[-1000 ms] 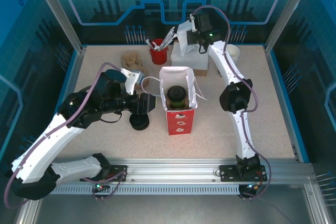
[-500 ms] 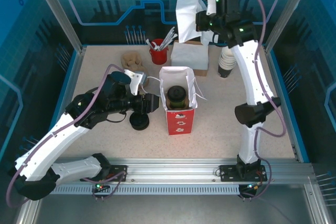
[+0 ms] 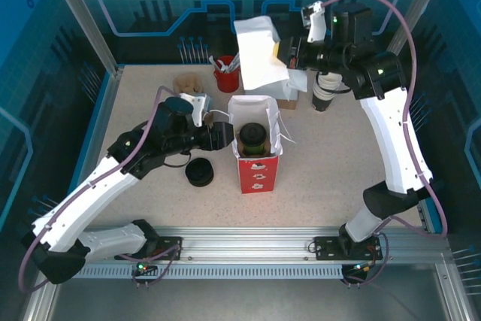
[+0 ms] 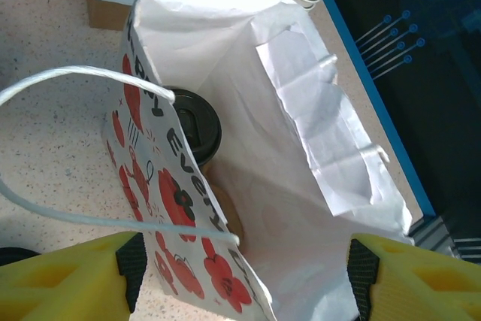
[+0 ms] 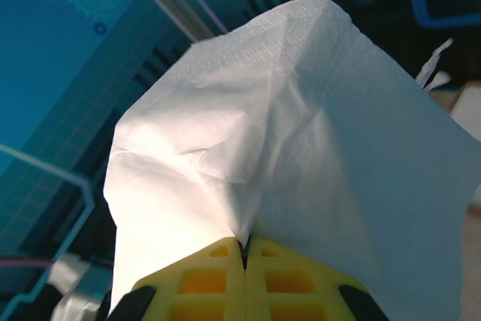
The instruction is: Pack the takeout coffee
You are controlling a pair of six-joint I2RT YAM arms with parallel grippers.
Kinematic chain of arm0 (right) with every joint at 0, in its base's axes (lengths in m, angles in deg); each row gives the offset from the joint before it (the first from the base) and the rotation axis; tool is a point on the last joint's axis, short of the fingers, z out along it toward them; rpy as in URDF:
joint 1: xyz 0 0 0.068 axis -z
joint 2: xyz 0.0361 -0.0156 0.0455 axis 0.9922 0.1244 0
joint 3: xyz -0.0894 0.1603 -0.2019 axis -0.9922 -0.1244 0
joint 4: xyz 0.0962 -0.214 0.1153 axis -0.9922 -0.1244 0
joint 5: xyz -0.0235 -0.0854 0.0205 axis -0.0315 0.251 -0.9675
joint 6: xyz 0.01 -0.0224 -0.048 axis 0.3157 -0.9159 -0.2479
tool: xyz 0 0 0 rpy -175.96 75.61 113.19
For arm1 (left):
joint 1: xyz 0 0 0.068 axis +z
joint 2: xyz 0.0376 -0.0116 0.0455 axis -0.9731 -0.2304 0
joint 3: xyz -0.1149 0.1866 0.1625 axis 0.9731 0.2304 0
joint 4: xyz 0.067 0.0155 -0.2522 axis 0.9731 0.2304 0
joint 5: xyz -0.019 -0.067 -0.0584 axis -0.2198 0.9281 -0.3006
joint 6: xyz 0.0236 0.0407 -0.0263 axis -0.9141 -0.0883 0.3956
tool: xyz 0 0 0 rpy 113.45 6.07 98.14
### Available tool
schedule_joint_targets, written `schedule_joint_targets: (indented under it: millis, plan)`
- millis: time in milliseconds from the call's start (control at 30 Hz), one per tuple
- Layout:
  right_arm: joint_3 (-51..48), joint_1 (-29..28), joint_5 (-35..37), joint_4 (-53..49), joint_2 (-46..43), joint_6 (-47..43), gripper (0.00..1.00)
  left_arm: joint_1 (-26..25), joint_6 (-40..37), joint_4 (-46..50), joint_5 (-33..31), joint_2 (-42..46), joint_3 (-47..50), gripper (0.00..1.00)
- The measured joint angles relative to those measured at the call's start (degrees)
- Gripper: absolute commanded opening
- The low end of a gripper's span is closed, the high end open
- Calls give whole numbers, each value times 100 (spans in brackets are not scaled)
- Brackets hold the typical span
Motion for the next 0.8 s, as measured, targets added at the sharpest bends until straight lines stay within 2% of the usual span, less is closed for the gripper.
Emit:
schedule_joint_targets:
  millis: [200,333,567,800]
  plan:
    - [-1344,-273,-197,352,-605,461,0,219,256,-289,7,-247,122,59]
    - [-2072,-442,-186,686,-927,706,0,343,356,-483,48,-319,177,55]
    - [-2723,-691,-55,1095,-1051,883,0,389,446,-732,138,-494,188,54]
    - [-3298,-914,138,1274,-1051,933,0,507,573,-946,229,-682,326,46]
